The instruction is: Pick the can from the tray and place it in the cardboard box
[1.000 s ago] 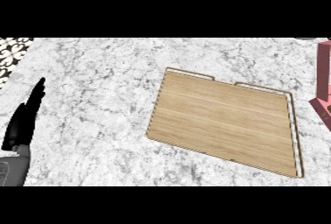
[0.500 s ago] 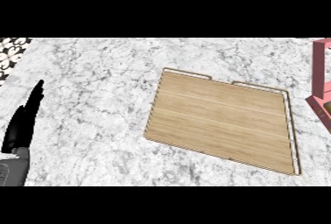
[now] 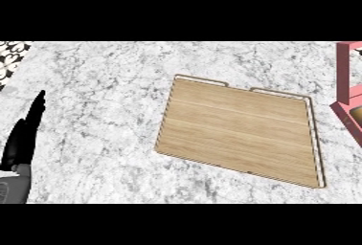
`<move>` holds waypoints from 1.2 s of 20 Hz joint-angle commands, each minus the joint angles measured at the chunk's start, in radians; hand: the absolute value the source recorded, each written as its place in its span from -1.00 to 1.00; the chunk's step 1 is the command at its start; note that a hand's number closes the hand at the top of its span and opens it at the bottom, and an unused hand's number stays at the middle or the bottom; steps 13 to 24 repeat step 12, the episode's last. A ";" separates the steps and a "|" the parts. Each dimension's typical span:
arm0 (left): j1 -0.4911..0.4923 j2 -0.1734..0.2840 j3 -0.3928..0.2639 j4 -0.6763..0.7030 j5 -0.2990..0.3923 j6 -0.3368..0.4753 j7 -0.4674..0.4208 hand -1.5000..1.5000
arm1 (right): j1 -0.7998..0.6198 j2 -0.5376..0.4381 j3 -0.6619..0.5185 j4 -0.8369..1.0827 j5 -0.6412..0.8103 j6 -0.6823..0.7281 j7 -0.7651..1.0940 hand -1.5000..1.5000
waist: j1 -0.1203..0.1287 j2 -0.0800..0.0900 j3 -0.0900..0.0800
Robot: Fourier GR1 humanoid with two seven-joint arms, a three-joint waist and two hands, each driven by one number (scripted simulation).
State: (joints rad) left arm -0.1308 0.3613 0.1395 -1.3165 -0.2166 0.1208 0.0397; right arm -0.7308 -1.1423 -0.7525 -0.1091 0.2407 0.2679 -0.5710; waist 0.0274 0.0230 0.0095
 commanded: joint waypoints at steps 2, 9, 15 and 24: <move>-0.001 0.017 0.021 0.017 0.014 -0.015 -0.008 0.00 | 0.111 -0.080 -0.039 0.019 -0.035 0.077 -0.026 -1.00 | -0.012 0.000 0.002; 0.021 0.017 0.030 0.010 0.020 -0.017 -0.012 0.00 | 0.252 -0.147 -0.059 0.022 -0.053 0.194 -0.085 -1.00 | -0.025 -0.008 0.004; 0.045 0.017 0.031 -0.016 0.028 -0.025 -0.016 0.00 | 0.315 -0.178 -0.037 0.011 -0.030 0.242 -0.112 -1.00 | -0.022 -0.012 0.005; 0.045 0.017 0.031 -0.016 0.028 -0.025 -0.016 0.00 | 0.315 -0.178 -0.037 0.011 -0.030 0.242 -0.112 -1.00 | -0.022 -0.012 0.005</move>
